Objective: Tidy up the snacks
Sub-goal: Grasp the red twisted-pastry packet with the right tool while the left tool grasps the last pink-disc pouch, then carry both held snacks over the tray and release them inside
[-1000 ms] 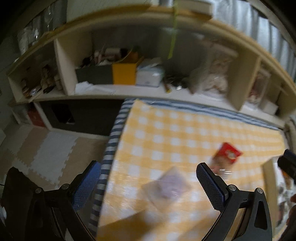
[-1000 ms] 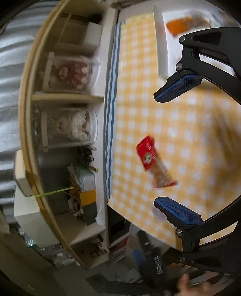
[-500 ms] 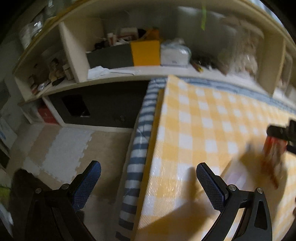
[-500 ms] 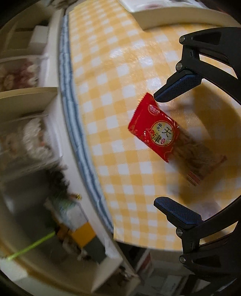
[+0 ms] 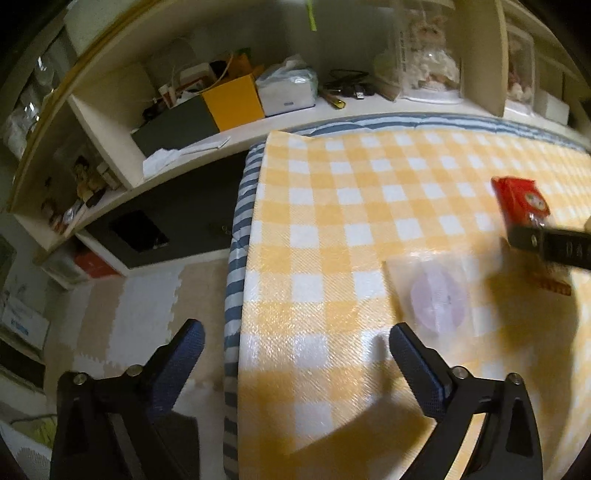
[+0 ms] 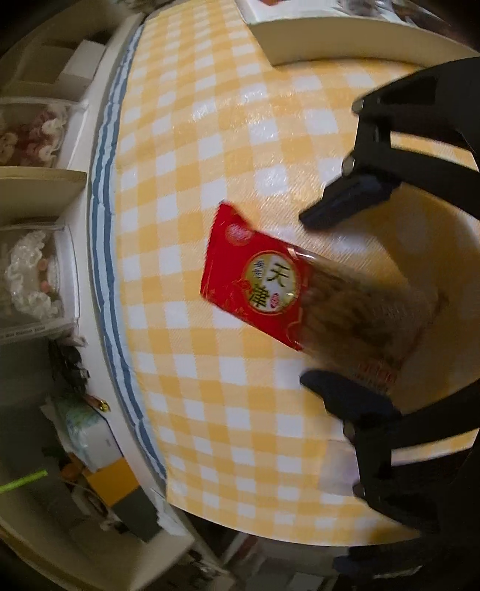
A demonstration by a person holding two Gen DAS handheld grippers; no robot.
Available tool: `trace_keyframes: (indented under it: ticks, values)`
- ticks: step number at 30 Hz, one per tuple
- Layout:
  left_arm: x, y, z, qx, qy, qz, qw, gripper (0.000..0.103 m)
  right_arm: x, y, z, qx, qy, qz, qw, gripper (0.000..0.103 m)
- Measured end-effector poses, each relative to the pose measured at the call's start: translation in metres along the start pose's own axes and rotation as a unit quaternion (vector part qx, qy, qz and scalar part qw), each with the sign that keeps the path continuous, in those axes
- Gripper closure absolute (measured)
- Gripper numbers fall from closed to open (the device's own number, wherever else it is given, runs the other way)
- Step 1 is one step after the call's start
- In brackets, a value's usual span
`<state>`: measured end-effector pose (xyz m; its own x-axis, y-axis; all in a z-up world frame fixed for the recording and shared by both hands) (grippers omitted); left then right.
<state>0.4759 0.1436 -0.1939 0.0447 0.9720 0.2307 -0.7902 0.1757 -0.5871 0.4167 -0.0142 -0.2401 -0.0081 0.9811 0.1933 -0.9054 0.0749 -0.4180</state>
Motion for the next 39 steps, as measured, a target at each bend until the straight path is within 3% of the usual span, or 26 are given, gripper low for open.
trace_keyframes:
  ticks: [2, 4, 9, 12, 19, 26, 28, 34, 39]
  values:
    - [0.0, -0.001, 0.011, 0.005, 0.009, 0.018, 0.9998, 0.017, -0.004, 0.003, 0.004, 0.004, -0.008, 0.01, 1.0, 0.055]
    - [-0.002, -0.002, 0.021, 0.006, 0.028, 0.037, 0.9989, 0.023, -0.006, 0.008, 0.009, 0.005, -0.023, 0.024, 0.999, 0.06]
    - [-0.026, -0.006, 0.035, 0.014, 0.093, 0.064, 0.9935, 0.025, -0.012, 0.023, 0.018, -0.006, -0.04, 0.059, 0.997, 0.062]
    - [-0.039, -0.008, 0.032, 0.025, 0.11, 0.068, 0.9913, 0.025, -0.017, 0.031, 0.023, -0.008, -0.048, 0.068, 0.997, 0.063]
    - [-0.052, -0.01, 0.011, 0.04, 0.093, 0.075, 0.9921, 0.03, -0.028, 0.044, 0.034, -0.013, -0.067, 0.071, 0.995, 0.063]
    - [-0.053, -0.006, -0.006, 0.043, 0.083, 0.092, 0.9914, 0.054, -0.038, 0.048, 0.05, -0.029, -0.081, 0.078, 0.993, 0.063]
    - [-0.053, -0.005, -0.004, 0.04, 0.09, 0.102, 0.9898, 0.055, -0.041, 0.049, 0.058, -0.035, -0.085, 0.079, 0.993, 0.064]
    - [-0.053, -0.006, 0.019, 0.015, 0.116, 0.124, 0.9854, 0.058, -0.049, 0.046, 0.082, -0.056, -0.093, 0.081, 0.991, 0.063]
    - [-0.055, -0.011, 0.063, -0.021, 0.139, 0.128, 0.9817, 0.058, -0.06, 0.04, 0.106, -0.076, -0.107, 0.081, 0.988, 0.063]
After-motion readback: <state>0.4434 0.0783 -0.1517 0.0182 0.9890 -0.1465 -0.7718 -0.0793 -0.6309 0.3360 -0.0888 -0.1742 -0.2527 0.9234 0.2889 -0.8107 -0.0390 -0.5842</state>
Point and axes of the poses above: each gripper's, at about its wrist camera, not at the fingertips, and z roughly against the way its jaws point, x to its left, y to its underside, the point moved 6 cm from there along -z, roughly the way its jaws point, and after that the axes turned 3 degrees about -x, right-handed, at the moved point
